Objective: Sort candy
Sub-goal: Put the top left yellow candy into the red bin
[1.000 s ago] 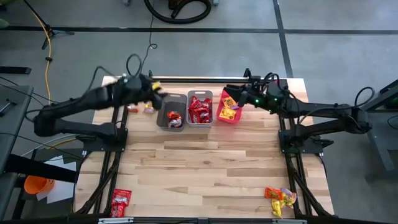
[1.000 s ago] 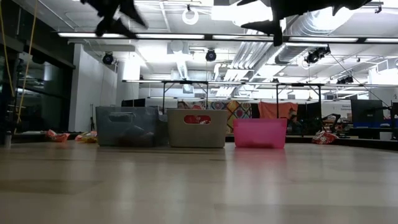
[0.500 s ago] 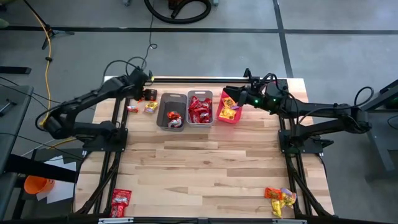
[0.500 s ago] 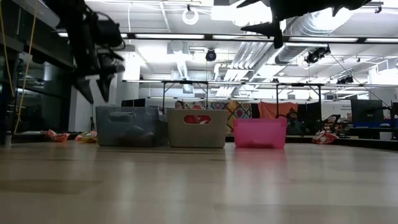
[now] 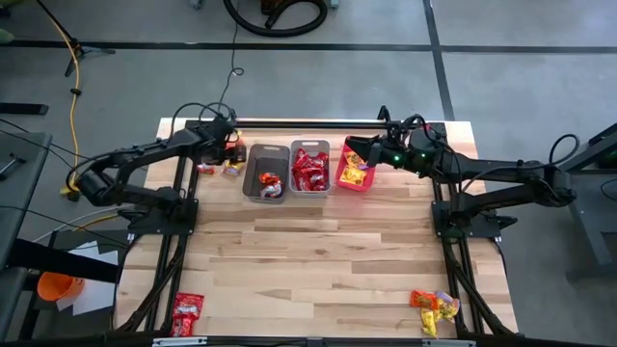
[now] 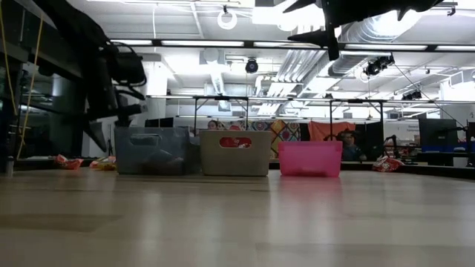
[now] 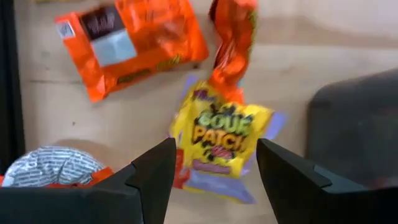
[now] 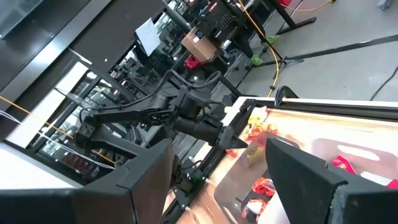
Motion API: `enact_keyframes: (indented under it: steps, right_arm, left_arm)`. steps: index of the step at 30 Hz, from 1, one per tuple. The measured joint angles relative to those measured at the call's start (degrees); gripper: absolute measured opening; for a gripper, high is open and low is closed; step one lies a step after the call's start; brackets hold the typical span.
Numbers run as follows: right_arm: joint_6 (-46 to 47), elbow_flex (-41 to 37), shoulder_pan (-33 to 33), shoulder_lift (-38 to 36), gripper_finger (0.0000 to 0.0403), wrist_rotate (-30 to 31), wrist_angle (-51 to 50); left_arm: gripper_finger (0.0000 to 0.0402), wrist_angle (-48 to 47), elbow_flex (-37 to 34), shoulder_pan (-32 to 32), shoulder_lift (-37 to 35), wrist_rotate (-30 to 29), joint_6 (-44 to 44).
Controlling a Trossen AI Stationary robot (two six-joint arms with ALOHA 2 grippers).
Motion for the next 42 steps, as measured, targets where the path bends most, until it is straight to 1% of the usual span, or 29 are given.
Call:
enact_keyframes:
  steps: [6, 12, 16, 19, 22, 26, 27, 31, 34, 36, 39, 42]
  right_arm:
    - [0.0, 0.0, 0.0, 0.0, 0.0252, -0.3, -0.4]
    - [0.0, 0.0, 0.0, 0.0, 0.0252, -0.5, -0.5]
    - [0.0, 0.0, 0.0, 0.0, 0.0252, -0.5, -0.5]
    - [0.0, 0.0, 0.0, 0.0, 0.0252, -0.5, -0.5]
    - [0.0, 0.0, 0.0, 0.0, 0.0252, -0.5, -0.5]
    - [0.0, 0.0, 0.0, 0.0, 0.0252, -0.5, -0.5]
    - [0.0, 0.0, 0.0, 0.0, 0.0252, -0.6, -0.5]
    - [-0.4, 0.0, 0.0, 0.0, 0.0252, -1.0, -0.5]
    - [-0.5, 0.0, 0.0, 0.0, 0.0252, -1.4, -0.5]
    - [-0.5, 0.0, 0.0, 0.0, 0.0252, -1.4, -0.5]
    - [-0.5, 0.0, 0.0, 0.0, 0.0252, -1.4, -0.5]
    - [-0.5, 0.0, 0.0, 0.0, 0.0252, -1.4, 0.0]
  left_arm:
    - [0.0211, 1.6, -1.5, 0.0, 3.3, 1.2, -0.2]
    - [0.0211, 4.9, -1.4, 0.0, 5.8, 2.6, 1.4]
    - [0.0208, 4.2, -1.4, 0.0, 7.8, 2.7, 4.0]
    - [0.0184, 3.1, -1.3, 0.0, 8.5, 2.7, 5.3]
    - [0.013, 2.6, -1.3, 0.0, 8.0, 2.7, 5.9]
    - [0.0027, 2.0, -1.4, 0.8, 4.8, 3.7, 7.6]
    - [0.0014, 2.0, -1.4, 1.2, 3.7, 4.2, 7.8]
    - [0.0012, -0.3, -0.4, 3.2, -2.6, 6.3, 7.8]
    - [0.0003, -2.0, 2.0, 3.7, -8.1, 6.6, 7.9]
    - [0.0003, -2.4, 3.9, 3.6, -12.0, 8.3, 8.1]
    - [0.0001, -1.0, 7.1, 2.4, -16.8, 12.3, 8.2]
    - [0.0001, 3.1, 9.4, -1.2, -21.0, 15.1, 6.5]
